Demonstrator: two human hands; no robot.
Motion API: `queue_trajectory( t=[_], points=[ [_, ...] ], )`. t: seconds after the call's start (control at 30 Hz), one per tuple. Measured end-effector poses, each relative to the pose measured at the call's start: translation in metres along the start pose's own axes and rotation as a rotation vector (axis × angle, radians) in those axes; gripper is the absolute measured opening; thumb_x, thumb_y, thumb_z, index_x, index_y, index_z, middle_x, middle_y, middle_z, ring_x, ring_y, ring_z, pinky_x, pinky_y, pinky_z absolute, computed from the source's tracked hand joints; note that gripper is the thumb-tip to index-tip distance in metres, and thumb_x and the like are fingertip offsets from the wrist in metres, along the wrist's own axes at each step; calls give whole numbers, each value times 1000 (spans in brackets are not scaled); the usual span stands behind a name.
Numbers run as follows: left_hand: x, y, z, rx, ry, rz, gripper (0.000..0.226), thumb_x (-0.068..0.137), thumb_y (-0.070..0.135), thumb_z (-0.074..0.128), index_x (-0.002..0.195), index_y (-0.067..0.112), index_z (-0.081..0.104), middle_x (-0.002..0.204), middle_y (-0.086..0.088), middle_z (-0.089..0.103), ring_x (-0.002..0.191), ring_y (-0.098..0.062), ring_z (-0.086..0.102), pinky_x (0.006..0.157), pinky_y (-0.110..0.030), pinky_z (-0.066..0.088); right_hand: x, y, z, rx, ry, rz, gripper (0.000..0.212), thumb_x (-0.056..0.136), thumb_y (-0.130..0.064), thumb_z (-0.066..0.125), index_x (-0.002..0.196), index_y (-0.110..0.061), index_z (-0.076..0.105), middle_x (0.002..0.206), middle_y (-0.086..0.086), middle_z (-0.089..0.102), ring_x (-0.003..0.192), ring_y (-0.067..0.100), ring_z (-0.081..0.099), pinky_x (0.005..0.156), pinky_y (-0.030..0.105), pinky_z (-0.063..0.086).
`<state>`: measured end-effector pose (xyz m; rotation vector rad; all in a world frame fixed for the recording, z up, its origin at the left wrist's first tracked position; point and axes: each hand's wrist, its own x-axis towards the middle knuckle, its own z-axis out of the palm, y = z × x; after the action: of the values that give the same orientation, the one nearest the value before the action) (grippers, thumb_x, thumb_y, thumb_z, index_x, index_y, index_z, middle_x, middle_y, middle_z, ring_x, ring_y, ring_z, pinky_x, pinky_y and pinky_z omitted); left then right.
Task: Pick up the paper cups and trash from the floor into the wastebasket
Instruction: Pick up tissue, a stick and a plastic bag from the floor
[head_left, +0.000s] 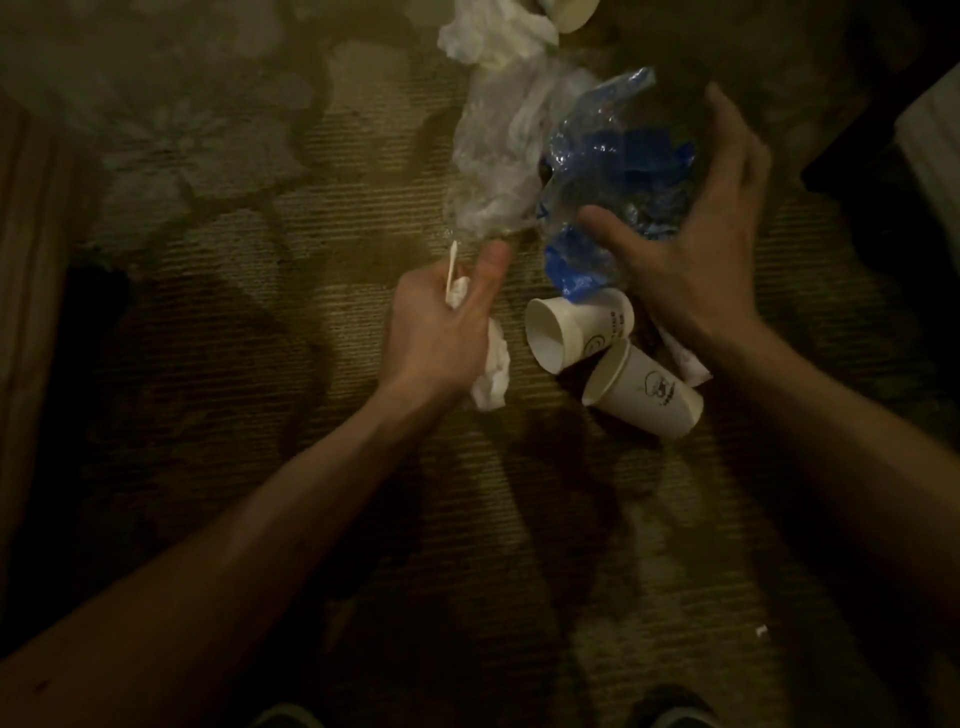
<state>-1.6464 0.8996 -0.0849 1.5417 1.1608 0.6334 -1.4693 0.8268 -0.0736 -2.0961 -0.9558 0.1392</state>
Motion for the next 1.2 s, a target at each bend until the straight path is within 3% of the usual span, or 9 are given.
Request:
queue_trajectory(
  t=[0.1, 0.2, 0.33, 0.67, 0.73, 0.9, 0.97, 1.07, 1.2],
  points=[
    [6, 10, 4, -5, -34, 24, 49, 95, 54, 54, 55, 26, 49, 44, 13, 47, 40, 2, 43, 38, -15, 34, 32, -2, 12, -104, -158, -149, 101, 74, -43, 81, 155, -23, 22, 161, 20, 4, 148, 34, 14, 116, 37, 26],
    [8, 13, 4, -19, -74, 29, 49, 94, 56, 53, 54, 29, 50, 47, 11, 49, 44, -3, 47, 42, -20, 38, 51, 0, 20, -141, -294, -159, 71, 82, -26, 76, 145, -26, 42, 155, 8, 28, 137, 21, 35, 108, 31, 36],
    [6, 11, -3, -33, -66, 12, 48, 94, 56, 52, 62, 20, 54, 52, 4, 56, 48, -10, 54, 45, -25, 45, 56, 6, 17, -104, -198, -133, 28, 90, -21, 67, 118, -22, 61, 118, -5, 57, 99, 0, 53, 80, 12, 47],
    [6, 39, -25, -100, 80, 130, 39, 96, 51, 54, 76, 18, 65, 59, 13, 62, 58, 1, 60, 54, -13, 45, 31, -47, -48, 245, -280, -98, 11, 90, -19, 66, 100, -22, 63, 96, -11, 65, 83, -1, 68, 73, 12, 54],
    [7, 50, -31, -45, 132, 220, 39, 92, 59, 53, 87, 23, 66, 68, 18, 64, 66, 5, 61, 59, -14, 46, 18, -59, -58, 294, -360, -120, 10, 86, -17, 69, 93, -22, 65, 94, -8, 67, 81, 1, 69, 69, 11, 53],
    [-2, 63, -39, 37, 72, 335, 96, 62, 90, 41, 127, 23, 60, 124, 9, 64, 112, -2, 60, 87, -13, 49, -13, -76, -62, 366, -537, -156, 20, 73, -31, 69, 89, -18, 70, 91, -1, 73, 86, 9, 70, 81, 23, 57],
    [-10, 60, -39, 101, -46, 345, 96, 61, 93, 45, 127, 26, 62, 119, 14, 66, 106, 1, 63, 82, -14, 52, -19, -78, -60, 467, -582, -135, 19, 75, -25, 69, 90, -14, 70, 91, 2, 74, 89, 12, 71, 83, 24, 56],
    [-24, 54, -36, 116, -164, 325, 55, 67, 79, 61, 103, 38, 70, 90, 16, 74, 86, 3, 69, 73, -24, 58, -26, -82, -56, 582, -610, -113, 15, 76, -21, 67, 89, -14, 70, 82, -6, 74, 83, 7, 71, 77, 19, 54],
    [-29, 47, -37, 42, -90, 330, 37, 72, 68, 66, 76, 31, 69, 63, 18, 70, 58, 2, 67, 48, -13, 47, -35, -85, -54, 668, -587, -41, 21, 78, -24, 63, 94, -14, 72, 82, -8, 75, 82, 3, 70, 73, 13, 52]
  ],
)
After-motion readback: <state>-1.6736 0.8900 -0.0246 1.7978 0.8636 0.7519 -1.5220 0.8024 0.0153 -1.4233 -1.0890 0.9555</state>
